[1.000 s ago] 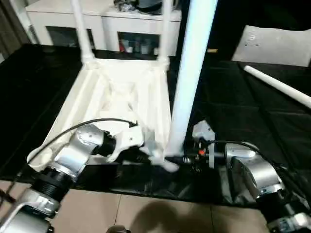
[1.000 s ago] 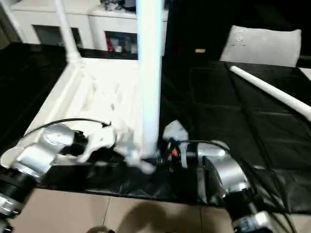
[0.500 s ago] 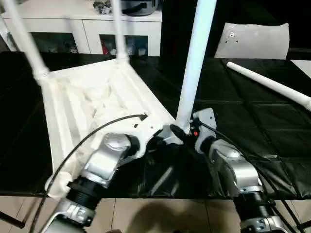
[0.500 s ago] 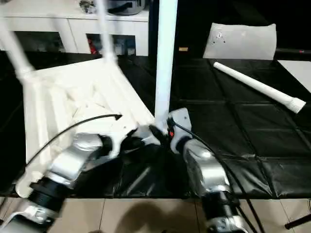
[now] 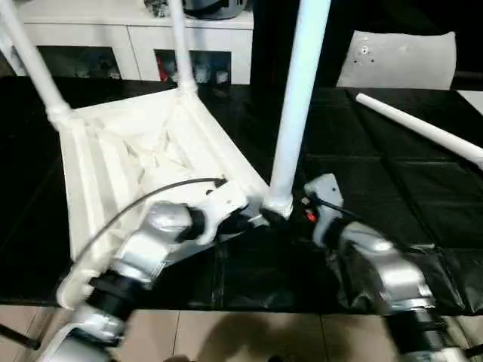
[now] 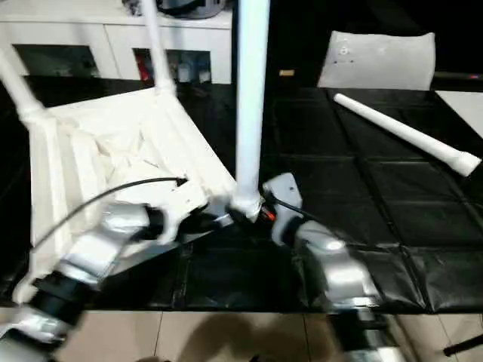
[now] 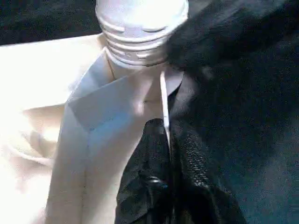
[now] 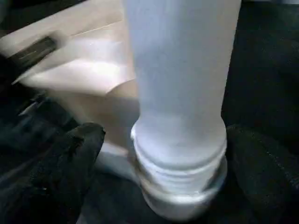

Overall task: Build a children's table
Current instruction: Rotate leg to tighten

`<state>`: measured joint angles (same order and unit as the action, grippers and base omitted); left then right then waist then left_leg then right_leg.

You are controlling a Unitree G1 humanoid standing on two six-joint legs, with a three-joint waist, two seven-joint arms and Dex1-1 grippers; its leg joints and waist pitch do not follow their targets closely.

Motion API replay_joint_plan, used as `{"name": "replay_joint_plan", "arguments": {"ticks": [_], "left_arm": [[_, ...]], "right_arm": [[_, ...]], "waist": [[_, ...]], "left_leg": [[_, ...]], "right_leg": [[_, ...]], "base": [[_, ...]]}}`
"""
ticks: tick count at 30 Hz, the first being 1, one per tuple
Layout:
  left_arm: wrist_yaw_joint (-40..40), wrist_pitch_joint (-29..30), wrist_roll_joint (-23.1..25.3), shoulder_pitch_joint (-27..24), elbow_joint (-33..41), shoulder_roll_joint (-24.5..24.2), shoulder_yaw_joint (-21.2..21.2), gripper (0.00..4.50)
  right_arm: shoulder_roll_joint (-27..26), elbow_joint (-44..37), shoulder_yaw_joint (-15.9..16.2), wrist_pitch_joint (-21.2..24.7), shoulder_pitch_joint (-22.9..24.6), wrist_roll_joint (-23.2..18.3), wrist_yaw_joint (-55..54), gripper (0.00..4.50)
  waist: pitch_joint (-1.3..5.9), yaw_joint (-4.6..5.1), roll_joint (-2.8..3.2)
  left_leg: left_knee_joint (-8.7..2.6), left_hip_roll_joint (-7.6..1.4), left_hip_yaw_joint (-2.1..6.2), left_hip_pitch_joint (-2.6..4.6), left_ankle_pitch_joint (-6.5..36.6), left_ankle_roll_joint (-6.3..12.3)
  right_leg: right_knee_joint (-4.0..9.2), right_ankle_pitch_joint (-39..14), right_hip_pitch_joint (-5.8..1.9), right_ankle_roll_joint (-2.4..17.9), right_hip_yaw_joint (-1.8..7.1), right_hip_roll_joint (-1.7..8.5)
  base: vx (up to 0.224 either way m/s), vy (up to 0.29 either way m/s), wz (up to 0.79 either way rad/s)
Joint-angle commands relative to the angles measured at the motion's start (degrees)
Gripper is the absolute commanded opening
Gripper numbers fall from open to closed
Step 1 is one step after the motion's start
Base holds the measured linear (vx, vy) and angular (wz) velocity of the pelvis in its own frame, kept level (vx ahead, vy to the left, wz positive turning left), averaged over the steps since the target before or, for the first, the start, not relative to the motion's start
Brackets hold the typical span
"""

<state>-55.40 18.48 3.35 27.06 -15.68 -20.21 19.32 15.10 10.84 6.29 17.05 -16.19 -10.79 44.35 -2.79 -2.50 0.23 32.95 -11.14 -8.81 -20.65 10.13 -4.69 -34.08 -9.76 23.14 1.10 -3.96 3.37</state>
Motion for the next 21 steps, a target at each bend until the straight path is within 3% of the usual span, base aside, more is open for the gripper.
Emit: {"name": "replay_joint_plan", "arguments": {"ticks": [1, 6, 9, 10, 18, 21], "left_arm": [[-3.8, -2.8, -0.3, 0.9, 0.3, -0.9, 1.7, 0.00], [-13.3, -8.4, -0.8, 1.3, -0.9, -5.9, 4.1, 0.00], [-16.4, -9.7, -1.5, 1.6, -1.0, -7.0, 4.6, 0.00], [-18.7, -10.6, -2.1, 2.1, -1.3, -7.8, 5.1, 0.00], [-23.7, -12.8, -2.5, 3.4, -1.6, -8.8, 6.8, 0.00], [-24.7, -13.9, -2.2, 4.0, -2.5, -8.8, 7.0, 0.00]], "right_arm": [[0.8, -2.5, 1.5, -1.1, -0.4, -1.6, 5.6, 4.48], [7.6, -1.9, 2.7, -0.2, -1.9, -3.8, 17.4, 4.48], [9.1, -1.2, 3.4, 0.1, -2.8, -4.1, 20.3, 4.48], [10.4, -0.4, 4.8, -0.5, -3.7, -3.7, 22.9, 4.48], [11.3, 2.7, 8.8, -4.6, -6.4, -0.8, 27.5, 4.48], [10.9, 4.0, 9.4, -5.0, -7.3, -0.9, 28.6, 4.17]], "waist": [[3.55, -0.35, 0.00], [3.39, -1.26, 0.14], [3.32, -1.45, -0.02], [3.28, -1.65, -0.03], [3.59, -3.06, -0.13], [3.59, -3.39, 0.05]], "left_leg": [[-3.24, -1.47, -0.16, -0.13, 11.6, 3.66], [-3.39, -1.70, -0.19, 0.37, 13.2, 3.41], [-3.46, -1.71, -0.18, 0.33, 13.4, 3.11], [-3.45, -1.70, -0.18, 0.46, 13.9, 2.86], [-3.31, -1.87, -0.37, 0.55, 11.8, 2.51], [-3.29, -1.86, -0.32, 0.53, 11.9, 2.33]], "right_leg": [[4.32, -14.4, -3.28, 9.4, 2.63, 3.92], [4.45, -15.9, -3.12, 10.2, 2.71, 4.04], [4.28, -15.8, -3.17, 10.4, 2.74, 4.07], [4.37, -17.0, -3.15, 10.4, 2.68, 4.17], [3.84, -14.4, -3.14, 11.1, 2.72, 4.22], [3.87, -15.1, -3.21, 10.7, 2.73, 4.29]], "base": [[0.000, 0.000, 0.00], [0.000, 0.000, 0.00], [0.000, 0.000, 0.00], [0.000, 0.000, 0.00], [0.000, 0.000, 0.00], [0.000, 0.000, 0.00]]}}
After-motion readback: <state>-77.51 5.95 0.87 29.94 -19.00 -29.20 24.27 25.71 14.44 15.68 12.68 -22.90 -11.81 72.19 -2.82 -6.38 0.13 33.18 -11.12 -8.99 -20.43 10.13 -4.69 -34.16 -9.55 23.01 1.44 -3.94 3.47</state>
